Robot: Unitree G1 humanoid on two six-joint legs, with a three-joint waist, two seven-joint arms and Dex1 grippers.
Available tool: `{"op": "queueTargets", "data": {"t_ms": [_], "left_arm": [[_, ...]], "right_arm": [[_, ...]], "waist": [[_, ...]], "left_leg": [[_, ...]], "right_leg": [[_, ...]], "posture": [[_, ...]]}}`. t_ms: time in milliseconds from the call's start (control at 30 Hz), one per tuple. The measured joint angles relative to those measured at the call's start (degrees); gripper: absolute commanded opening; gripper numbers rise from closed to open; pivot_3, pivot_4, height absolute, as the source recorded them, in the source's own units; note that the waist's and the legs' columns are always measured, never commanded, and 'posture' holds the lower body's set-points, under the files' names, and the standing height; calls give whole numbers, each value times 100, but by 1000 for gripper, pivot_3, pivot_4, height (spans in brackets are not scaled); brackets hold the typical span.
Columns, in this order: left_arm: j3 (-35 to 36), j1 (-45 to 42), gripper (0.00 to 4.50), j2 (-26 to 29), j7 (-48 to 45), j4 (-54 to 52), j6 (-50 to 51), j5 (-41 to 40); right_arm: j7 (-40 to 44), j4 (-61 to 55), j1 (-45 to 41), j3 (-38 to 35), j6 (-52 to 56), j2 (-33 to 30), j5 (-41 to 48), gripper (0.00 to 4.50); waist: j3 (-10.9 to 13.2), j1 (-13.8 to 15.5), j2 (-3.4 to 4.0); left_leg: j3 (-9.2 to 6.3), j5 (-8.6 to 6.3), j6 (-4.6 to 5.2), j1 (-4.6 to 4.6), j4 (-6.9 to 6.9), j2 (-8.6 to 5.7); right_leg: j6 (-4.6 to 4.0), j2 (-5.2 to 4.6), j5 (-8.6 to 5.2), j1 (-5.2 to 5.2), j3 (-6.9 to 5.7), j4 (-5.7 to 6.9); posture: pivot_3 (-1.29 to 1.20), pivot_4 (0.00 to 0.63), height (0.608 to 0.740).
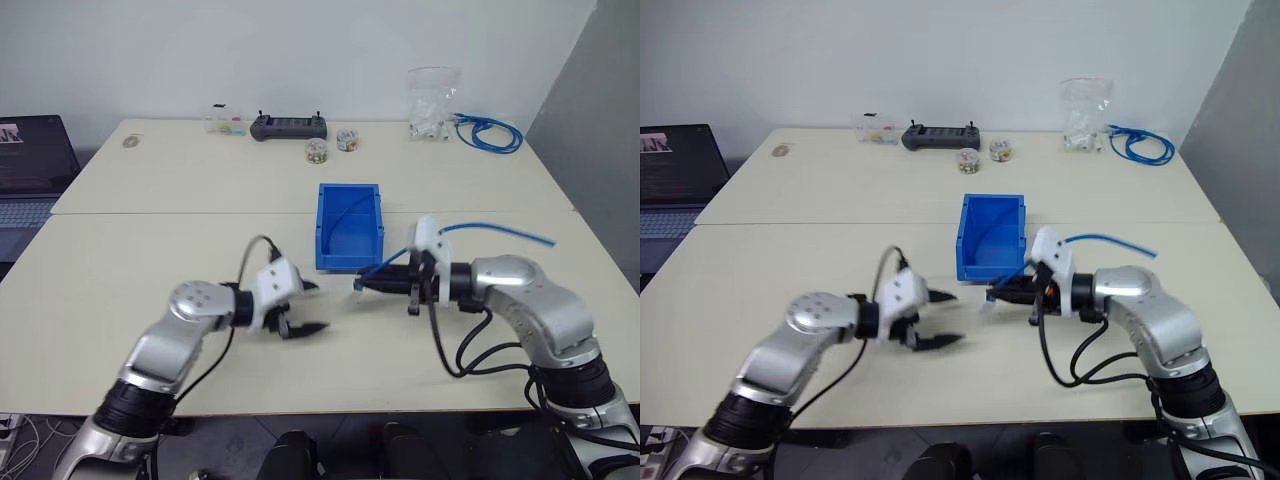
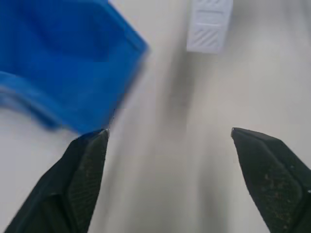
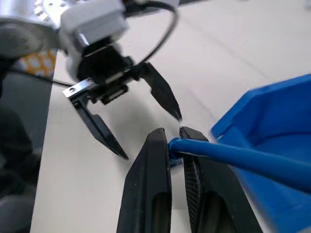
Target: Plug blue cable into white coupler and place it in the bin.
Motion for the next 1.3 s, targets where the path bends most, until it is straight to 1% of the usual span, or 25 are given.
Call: {"op": "queueTargets", "data": {"t_ms": [67, 100, 167, 233, 267, 300, 333, 400, 467, 500, 567, 600, 667, 700, 733, 767, 800, 833, 867, 900, 967, 1100, 1200, 1267, 1300], "left_arm": [[204, -84, 4500, 37, 132, -189, 208, -128], [253, -140, 4500, 59, 182, -240, 338, -195], [271, -290, 4500, 172, 234, -334, 409, -217], [221, -398, 4500, 227, 230, -314, 383, -194], [202, -412, 4500, 263, 226, -296, 311, -175], [134, -480, 4500, 284, 228, -203, 262, -138], [60, -575, 4500, 271, 234, -137, 192, -109], [-5, -672, 4500, 267, 238, -80, 157, -95], [-19, -738, 4500, 272, 246, 24, 135, -87], [-23, -793, 4500, 270, 256, 71, 131, -86], [-22, -824, 4500, 269, 276, 86, 128, -94], [-18, -834, 4500, 269, 298, 99, 127, -101], [55, -871, 4500, 271, 371, 227, 137, -135], [66, -875, 4500, 277, 375, 237, 144, -138], [86, -878, 4500, 286, 378, 249, 156, -145], [106, -918, 4500, 295, 380, 272, 179, -181], [159, -925, 4500, 313, 384, 295, 186, -198], [128, -1003, 4500, 371, 379, 326, 177, -172], [136, -990, 4500, 509, 375, 374, 169, -128], [190, -962, 4500, 628, 382, 467, 171, -89], [298, -944, 4500, 656, 451, 650, 176, -69], [337, -875, 4500, 631, 510, 689, 184, -111], [441, -699, 4500, 646, 568, 673, 198, -141], [474, -582, 4500, 651, 599, 648, 242, -193], [534, -512, 4500, 653, 616, 606, 332, -241]], "right_arm": [[-156, 165, -334, -193, 114, 133, 146, 86], [-264, 455, -597, -234, 150, 282, 193, 86], [-463, 1478, -1314, -173, 76, 590, 95, 86], [-595, 2197, -1749, -117, -47, 760, -96, 86], [-624, 2705, -2003, -27, -197, 848, -219, 433], [-672, 3469, -2385, 94, -387, 962, -444, 783], [-728, 4187, -2734, 200, -594, 1029, -682, 853], [-602, 5042, -3112, 383, -817, 1027, -941, 1305], [-260, 5563, -3336, 630, -981, 937, -1159, 1643], [-21, 5731, -3415, 762, -1060, 825, -1282, 1888], [332, 5867, -3463, 924, -1124, 576, -1436, 2341], [492, 5881, -3464, 946, -1138, 447, -1490, 2503], [944, 5794, -3459, 993, -1107, 61, -1542, 3175], [1009, 5759, -3455, 1006, -1091, 12, -1545, 3268], [1086, 5708, -3455, 1018, -1070, -54, -1550, 3629], [1309, 5462, -3397, 1080, -1028, -240, -1576, 3817], [1436, 5340, -3392, 1094, -1006, -362, -1590, 3868], [1893, 4512, -2932, 1205, -1057, -936, -1586, 4101], [2144, 4066, -2602, 1226, -1076, -1328, -1582, 4425], [2284, 3831, -2370, 1223, -1092, -1604, -1588, 4487], [2377, 3336, -1807, 1122, -1203, -2064, -1600, 4487], [2277, 2836, -956, 889, -1558, -2501, -1676, 4487], [2230, 2372, -198, 295, -1539, -2768, -1428, 4487], [2182, 1931, 171, -117, -1331, -2803, -1099, 4487], [2089, 1571, 373, -435, -1004, -2746, -751, 4487]], "waist": [[0, -2, 0], [1, -17, 1], [6, -43, 4], [11, -43, 9], [11, -39, 9], [13, -44, 11], [18, -39, 11], [20, -22, 10], [20, -2, 10], [20, 2, 9], [20, 1, 10], [20, 0, 9], [20, -13, 9], [21, -14, 9], [21, -16, 9], [21, -28, 9], [21, -55, 9], [22, -23, 8], [22, 10, 7], [23, 27, 8], [23, 32, 7], [24, 3, 6], [25, -18, 4], [28, -29, 2], [29, -32, 2]], "left_leg": [[0, 0, 0, 1, -3, -1], [3, 0, 0, 2, -3, -1], [8, 0, 0, 8, -3, 0], [17, 1, 0, 13, -15, -2], [21, 1, 0, 17, -12, 0], [26, 1, 0, 19, -14, -1], [26, 1, 0, 13, -14, -1], [25, 1, 0, 3, -10, -3], [21, 2, -1, -44, 0, -10], [23, 4, -4, -92, 8, -11], [26, 17, -27, -131, 14, -15], [31, 17, -28, -144, 15, -17], [50, 18, -29, -162, 11, -17], [52, 18, -29, -163, 11, -16], [53, 18, -29, -163, 9, -15], [54, 17, -28, -163, 8, -13], [57, 15, -24, -155, 5, -13], [47, 4, -6, -158, 7, -12], [42, 3, -4, -158, 7, -13], [42, 3, -3, -157, 9, -14], [46, 3, -2, -157, 16, -15], [55, 5, 0, -154, 25, -12], [60, 5, 1, -147, 24, -9], [61, 5, 1, -141, 27, -7], [60, 5, 1, -138, 28, -5]], "right_leg": [[0, 0, 0, 1, -2, -2], [-8, 0, 5, 1, 0, 0], [-27, 2, 17, -2, 4, 7], [-30, 4, 19, -4, 13, 5], [-31, 5, 19, -4, 15, 8], [-32, 5, 20, -3, 19, 9], [-34, 5, 21, -9, 20, 8], [-34, 4, 21, -16, 18, 9], [-33, -4, 22, -57, 13, 10], [-25, -4, 30, -99, 17, 12], [-22, -12, 32, -130, 19, 8], [-22, -15, 32, -141, 22, 7], [-21, -16, 33, -171, 43, 8], [-21, -16, 32, -173, 44, 8], [-21, -16, 32, -174, 45, 8], [-21, -15, 32, -176, 45, 8], [-21, -13, 32, -175, 54, 13], [-21, -11, 32, -175, 41, 15], [-20, -12, 31, -170, 31, 13], [-19, -13, 31, -169, 31, 13], [-13, -13, 36, -168, 36, 15], [-8, -11, 49, -166, 46, 19], [-9, -8, 50, -167, 54, 33], [-9, -7, 49, -169, 56, 52], [-9, -4, 49, -169, 57, 60]], "posture": [[0, 150, 740], [0, 150, 740], [0, 150, 740], [0, 150, 740], [0, 150, 740], [0, 150, 740], [0, 150, 740], [0, 150, 740], [0, 150, 740], [0, 150, 740], [0, 150, 740], [0, 150, 740], [0, 150, 740], [0, 150, 740], [0, 150, 740], [0, 150, 740], [0, 150, 740], [0, 150, 740], [0, 150, 740], [0, 150, 740], [0, 150, 740], [0, 150, 740], [0, 150, 740], [0, 150, 740], [0, 150, 740]]}}
